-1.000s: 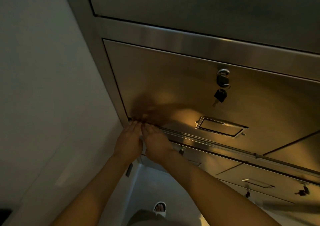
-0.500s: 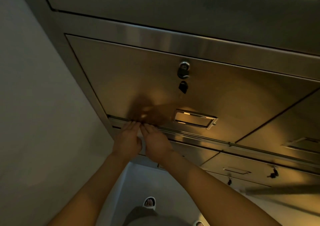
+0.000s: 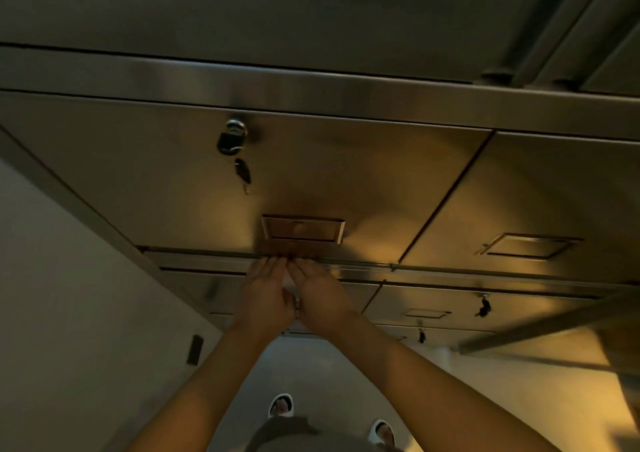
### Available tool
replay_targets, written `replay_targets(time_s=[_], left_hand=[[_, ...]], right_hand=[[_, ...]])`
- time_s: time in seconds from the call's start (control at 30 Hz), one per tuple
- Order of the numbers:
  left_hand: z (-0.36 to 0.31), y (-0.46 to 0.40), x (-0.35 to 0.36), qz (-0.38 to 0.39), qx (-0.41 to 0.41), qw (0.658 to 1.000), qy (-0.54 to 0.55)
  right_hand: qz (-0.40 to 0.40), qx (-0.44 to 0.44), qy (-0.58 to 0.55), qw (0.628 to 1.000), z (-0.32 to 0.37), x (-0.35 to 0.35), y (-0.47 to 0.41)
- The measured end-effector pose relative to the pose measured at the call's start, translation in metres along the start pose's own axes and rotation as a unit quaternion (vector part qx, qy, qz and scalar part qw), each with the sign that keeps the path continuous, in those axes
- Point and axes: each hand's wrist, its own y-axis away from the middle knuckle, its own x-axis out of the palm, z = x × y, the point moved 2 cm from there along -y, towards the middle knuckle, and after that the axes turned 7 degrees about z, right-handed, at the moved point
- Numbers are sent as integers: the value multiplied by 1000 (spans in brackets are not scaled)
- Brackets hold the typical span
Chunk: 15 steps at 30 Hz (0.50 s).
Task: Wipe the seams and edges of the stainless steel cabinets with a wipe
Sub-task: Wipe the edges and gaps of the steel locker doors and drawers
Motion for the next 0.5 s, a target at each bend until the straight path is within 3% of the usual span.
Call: replay_targets(time_s=[0.5], left_hand=[[-94, -18, 51, 57, 49, 997, -23]], right_hand=[[-64, 57, -46, 995, -76, -44, 70]])
